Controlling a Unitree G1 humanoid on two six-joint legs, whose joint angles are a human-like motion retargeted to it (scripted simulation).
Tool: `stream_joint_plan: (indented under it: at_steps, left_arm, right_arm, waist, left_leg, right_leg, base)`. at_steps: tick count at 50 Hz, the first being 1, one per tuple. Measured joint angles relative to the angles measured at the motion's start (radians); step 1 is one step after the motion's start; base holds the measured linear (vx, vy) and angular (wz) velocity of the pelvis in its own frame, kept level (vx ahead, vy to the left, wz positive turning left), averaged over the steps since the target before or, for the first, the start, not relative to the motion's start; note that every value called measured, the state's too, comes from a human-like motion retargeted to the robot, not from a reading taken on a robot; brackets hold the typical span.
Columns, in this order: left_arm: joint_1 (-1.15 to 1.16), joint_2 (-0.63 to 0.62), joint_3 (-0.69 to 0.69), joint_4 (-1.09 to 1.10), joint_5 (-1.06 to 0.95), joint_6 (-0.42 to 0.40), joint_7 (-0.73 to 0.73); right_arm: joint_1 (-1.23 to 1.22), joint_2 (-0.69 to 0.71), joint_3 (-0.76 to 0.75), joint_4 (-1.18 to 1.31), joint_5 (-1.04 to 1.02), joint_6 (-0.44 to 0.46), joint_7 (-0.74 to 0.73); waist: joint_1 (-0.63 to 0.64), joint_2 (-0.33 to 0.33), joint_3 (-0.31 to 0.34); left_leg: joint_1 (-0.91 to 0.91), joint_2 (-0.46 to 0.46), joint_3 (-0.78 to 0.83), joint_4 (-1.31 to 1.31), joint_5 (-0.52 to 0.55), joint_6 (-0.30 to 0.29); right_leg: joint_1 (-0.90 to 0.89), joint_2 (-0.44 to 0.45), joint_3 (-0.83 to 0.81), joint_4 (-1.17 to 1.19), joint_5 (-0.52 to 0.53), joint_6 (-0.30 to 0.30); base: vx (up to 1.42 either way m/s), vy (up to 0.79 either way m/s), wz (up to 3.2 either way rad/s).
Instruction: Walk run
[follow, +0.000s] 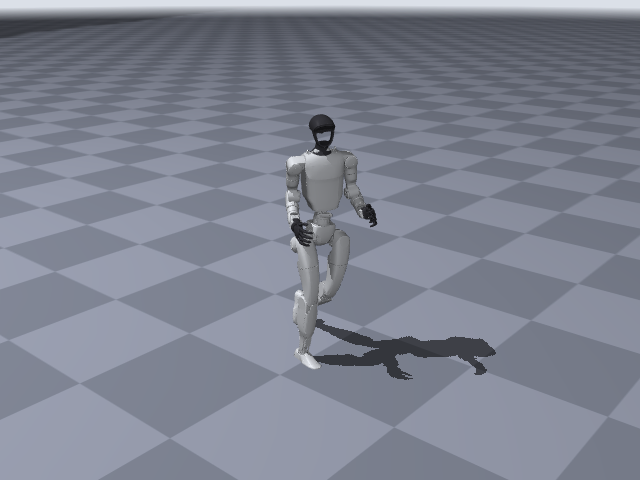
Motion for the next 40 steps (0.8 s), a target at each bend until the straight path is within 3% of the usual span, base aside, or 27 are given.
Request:
stream_joint_plan:
  at_steps: [2,4,6,8,10,13,15,16,17,18,20,22,23,25,27,28,31,35,36,37,38,40]
  left_arm:
    - [0.058,-0.045,0.034,0.059,0.002,-0.021,-0.067]
    - [0.126,-0.104,0.056,0.094,-0.014,-0.028,-0.075]
    - [0.194,-0.138,0.063,0.113,-0.062,-0.035,-0.085]
    - [0.249,-0.149,0.074,0.124,-0.100,-0.036,-0.110]
    - [0.281,-0.131,0.093,0.132,-0.112,-0.033,-0.147]
    - [0.294,-0.094,0.116,0.126,-0.084,-0.027,-0.159]
    - [0.286,-0.088,0.123,0.108,-0.068,-0.019,-0.145]
    - [0.275,-0.087,0.130,0.095,-0.066,-0.014,-0.133]
    - [0.262,-0.086,0.134,0.081,-0.066,-0.009,-0.118]
    - [0.247,-0.084,0.135,0.067,-0.066,-0.003,-0.099]
    - [0.236,-0.090,0.102,0.059,-0.065,-0.006,-0.045]
    - [0.128,-0.111,0.125,0.079,-0.095,-0.020,-0.014]
    - [0.068,-0.125,0.140,0.081,-0.113,-0.024,-0.022]
    - [-0.013,-0.161,0.085,0.055,-0.135,-0.016,-0.022]
    - [-0.072,-0.174,0.020,0.002,-0.127,-0.005,0.040]
    - [-0.103,-0.174,-0.004,-0.023,-0.121,0.001,0.071]
    - [-0.154,-0.148,-0.065,-0.086,-0.102,0.008,0.110]
    - [-0.160,-0.080,-0.080,-0.134,-0.074,0.026,0.060]
    - [-0.152,-0.064,-0.075,-0.137,-0.068,0.035,0.038]
    - [-0.141,-0.050,-0.069,-0.139,-0.062,0.043,0.016]
    - [-0.125,-0.038,-0.061,-0.136,-0.057,0.048,-0.006]
    - [-0.081,-0.011,-0.033,-0.116,-0.059,0.050,-0.033]
  right_arm:
    - [-0.092,-0.009,-0.024,0.020,0.057,-0.008,0.004]
    - [-0.162,-0.024,-0.027,0.018,0.118,-0.007,0.045]
    - [-0.208,-0.041,-0.019,0.001,0.164,0.000,0.062]
    - [-0.238,-0.065,-0.022,-0.024,0.189,-0.009,0.052]
    - [-0.256,-0.088,-0.024,-0.049,0.201,-0.023,0.033]
    - [-0.252,-0.109,-0.028,-0.075,0.194,-0.024,0.039]
    - [-0.243,-0.119,-0.029,-0.079,0.181,-0.011,0.063]
    - [-0.238,-0.118,-0.021,-0.075,0.171,-0.002,0.076]
    - [-0.232,-0.117,-0.013,-0.069,0.161,0.006,0.091]
    - [-0.224,-0.115,-0.006,-0.061,0.149,0.011,0.109]
    - [-0.161,-0.106,0.005,-0.028,0.104,0.007,0.146]
    - [-0.132,-0.090,0.009,0.032,0.058,0.006,0.179]
    - [-0.119,-0.077,0.017,0.064,0.041,0.008,0.188]
    - [-0.057,-0.078,0.011,0.114,0.036,0.008,0.206]
    - [0.019,-0.091,-0.022,0.139,0.056,0.006,0.244]
    - [0.050,-0.095,-0.044,0.147,0.062,0.007,0.260]
    - [0.132,-0.115,-0.088,0.159,0.084,0.009,0.287]
    - [0.160,-0.128,-0.130,0.142,0.107,0.010,0.266]
    - [0.146,-0.124,-0.136,0.130,0.102,0.013,0.242]
    - [0.129,-0.119,-0.140,0.117,0.095,0.016,0.216]
    - [0.107,-0.110,-0.140,0.101,0.082,0.019,0.184]
    - [0.062,-0.086,-0.114,0.065,0.056,0.019,0.117]
  waist:
    - [-0.017,0.012,0.007]
    - [0.001,-0.061,-0.016]
    - [0.062,-0.104,-0.013]
    - [0.127,-0.146,-0.006]
    - [0.205,-0.174,-0.006]
    - [0.291,-0.179,-0.006]
    - [0.332,-0.198,-0.003]
    - [0.357,-0.211,0.003]
    - [0.371,-0.228,0.009]
    - [0.362,-0.253,0.012]
    - [0.298,-0.273,0.024]
    - [0.236,-0.234,0.022]
    - [0.231,-0.180,0.010]
    - [0.238,-0.112,-0.006]
    - [0.214,-0.108,-0.017]
    - [0.179,-0.100,-0.016]
    - [0.060,-0.061,-0.021]
    - [-0.053,-0.050,-0.028]
    - [-0.047,-0.050,-0.029]
    - [-0.042,-0.058,-0.028]
    - [-0.041,-0.081,-0.022]
    - [0.000,-0.084,-0.008]
  left_leg:
    - [-0.113,0.026,-0.036,0.185,-0.010,-0.008]
    - [-0.214,-0.068,0.031,0.167,-0.112,0.102]
    - [-0.318,-0.069,0.133,0.163,-0.290,0.184]
    - [-0.415,-0.058,0.224,0.087,-0.430,0.233]
    - [-0.491,-0.036,0.307,-0.074,-0.499,0.269]
    - [-0.510,-0.046,0.394,-0.436,-0.573,0.328]
    - [-0.503,-0.069,0.420,-0.595,-0.575,0.373]
    - [-0.504,-0.040,0.437,-0.597,-0.474,0.414]
    - [-0.499,-0.023,0.442,-0.570,-0.453,0.442]
    - [-0.482,-0.028,0.426,-0.485,-0.592,0.442]
    - [-0.458,-0.123,0.245,-0.335,-0.705,0.442]
    - [-0.419,-0.098,0.208,-0.290,-0.751,0.442]
    - [-0.378,-0.013,0.227,-0.309,-0.768,0.442]
    - [-0.298,0.033,0.204,-0.346,-0.784,0.442]
    - [-0.205,-0.017,0.156,-0.457,-0.718,0.442]
    - [-0.164,-0.038,0.118,-0.507,-0.668,0.442]
    - [-0.062,-0.045,0.011,-0.591,-0.501,0.395]
    - [0.064,-0.042,-0.071,-0.631,-0.256,0.296]
    - [0.083,-0.039,-0.062,-0.612,-0.191,0.268]
    - [0.100,-0.044,-0.055,-0.579,-0.125,0.236]
    - [0.111,-0.065,-0.055,-0.517,-0.056,0.194]
    - [0.048,-0.063,-0.011,-0.212,0.000,0.084]
  right_leg:
    - [0.043,-0.024,-0.077,0.025,-0.040,0.007]
    - [0.111,-0.096,-0.062,-0.022,-0.046,0.004]
    - [0.183,-0.101,-0.052,-0.065,-0.022,-0.011]
    - [0.250,-0.107,-0.073,-0.117,0.063,-0.004]
    - [0.319,-0.114,-0.135,-0.173,0.182,0.031]
    - [0.414,-0.053,-0.170,-0.222,0.365,0.080]
    - [0.471,-0.049,-0.250,-0.221,0.483,0.130]
    - [0.490,-0.028,-0.230,-0.196,0.545,0.156]
    - [0.495,-0.016,-0.224,-0.140,0.598,0.186]
    - [0.473,-0.024,-0.242,-0.018,0.632,0.223]
    - [0.403,-0.007,-0.234,0.332,0.643,0.265]
    - [0.318,0.075,-0.165,0.460,0.643,0.224]
    - [0.283,0.109,-0.191,0.433,0.641,0.162]
    - [0.197,0.068,-0.254,0.474,0.521,0.028]
    - [0.105,-0.037,-0.273,0.482,0.361,-0.037]
    - [0.060,-0.087,-0.287,0.461,0.294,-0.036]
    - [-0.032,-0.172,-0.305,0.252,0.198,0.019]
    - [-0.084,-0.177,-0.153,-0.118,0.040,0.055]
    - [-0.085,-0.189,-0.132,-0.165,0.002,0.104]
    - [-0.086,-0.201,-0.111,-0.195,0.002,0.138]
    - [-0.084,-0.211,-0.091,-0.190,0.076,0.145]
    - [-0.059,-0.178,-0.188,-0.089,0.040,0.049]
  base:
    - [1.26,-0.35,1.16]
    - [1.21,-0.25,0.63]
    - [1.06,-0.18,0.03]
    - [1.26,-0.22,0.20]
    - [1.31,-0.27,0.11]
    - [1.32,-0.26,0.39]
    - [1.07,-0.37,0.30]
    - [1.05,-0.66,-0.10]
    - [1.46,-0.91,0.08]
    - [1.72,-0.75,0.98]
    - [1.74,-0.31,2.08]
    - [1.37,-0.07,1.41]
    - [1.29,0.00,0.65]
    - [1.34,0.02,0.89]
    - [1.34,-0.11,1.88]
    - [1.30,-0.19,2.57]
    - [1.06,-0.22,2.64]
    - [1.31,-0.51,1.60]
    - [1.21,-0.55,0.50]
    - [1.25,-0.60,0.26]
    - [1.30,-0.67,0.01]
    - [1.32,-0.74,-0.80]
